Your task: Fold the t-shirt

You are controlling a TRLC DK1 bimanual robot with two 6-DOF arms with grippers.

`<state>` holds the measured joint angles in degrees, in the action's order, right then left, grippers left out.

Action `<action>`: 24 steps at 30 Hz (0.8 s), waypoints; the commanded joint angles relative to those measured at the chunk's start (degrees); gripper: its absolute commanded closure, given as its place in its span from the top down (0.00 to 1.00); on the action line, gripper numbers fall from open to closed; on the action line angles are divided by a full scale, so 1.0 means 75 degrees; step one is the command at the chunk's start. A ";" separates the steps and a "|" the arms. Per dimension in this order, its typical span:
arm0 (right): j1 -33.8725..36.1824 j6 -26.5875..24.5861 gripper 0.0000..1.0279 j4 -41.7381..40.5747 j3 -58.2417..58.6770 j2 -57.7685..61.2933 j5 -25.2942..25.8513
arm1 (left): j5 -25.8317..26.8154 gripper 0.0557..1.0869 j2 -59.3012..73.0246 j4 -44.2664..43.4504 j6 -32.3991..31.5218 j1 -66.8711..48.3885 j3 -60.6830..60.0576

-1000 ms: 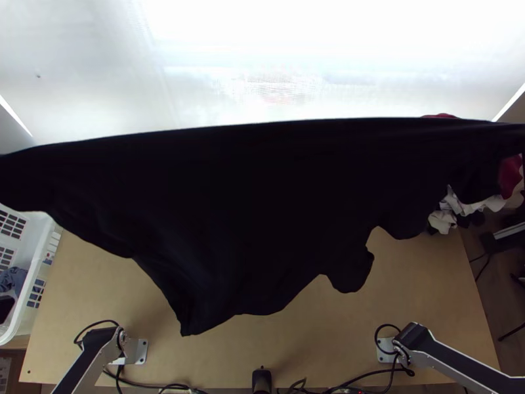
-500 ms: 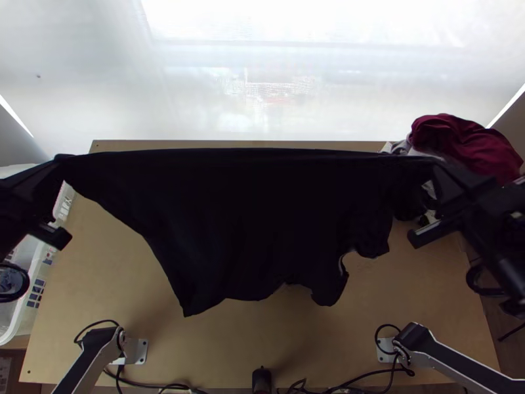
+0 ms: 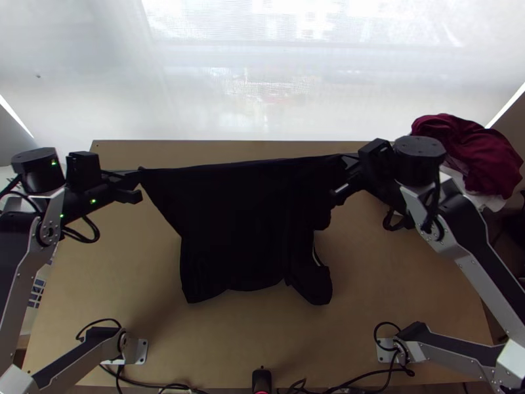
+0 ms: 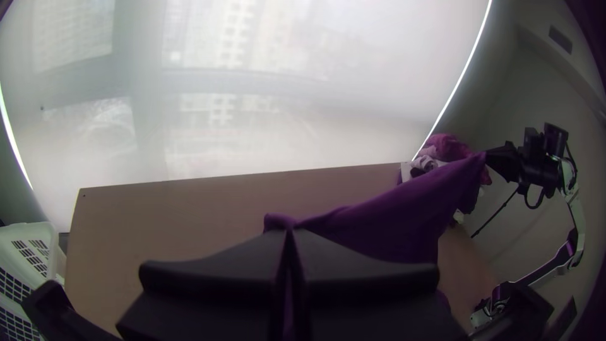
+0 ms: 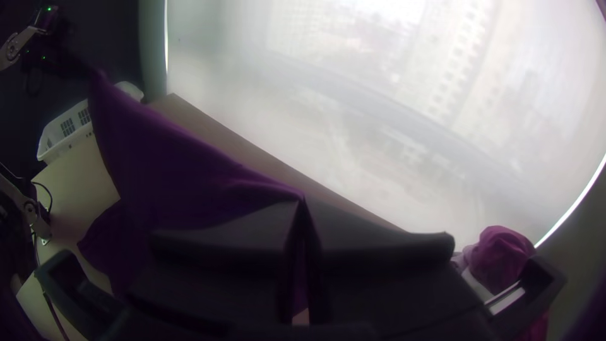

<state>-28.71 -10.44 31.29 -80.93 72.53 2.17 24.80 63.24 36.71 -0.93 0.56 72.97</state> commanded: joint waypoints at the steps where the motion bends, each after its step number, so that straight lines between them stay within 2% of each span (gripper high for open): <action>1: 0.0711 0.0208 0.03 -0.0879 -0.0366 0.2036 -0.0677 | -0.0318 0.03 0.1493 -0.1086 -0.0193 -0.0262 -0.0530; 8: 0.1039 0.0220 0.03 -0.1125 -0.1761 0.3981 -0.0794 | -0.0716 0.03 0.3087 -0.2035 -0.0204 -0.0274 0.0079; 24: 0.1238 0.0267 0.03 -0.1148 -0.4749 0.7169 -0.0794 | -0.1197 0.03 0.6286 -0.2516 -0.0040 0.0113 0.2529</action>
<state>-20.18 -8.54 22.81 -108.09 117.45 -3.77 17.02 100.79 18.87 -1.67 0.62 84.27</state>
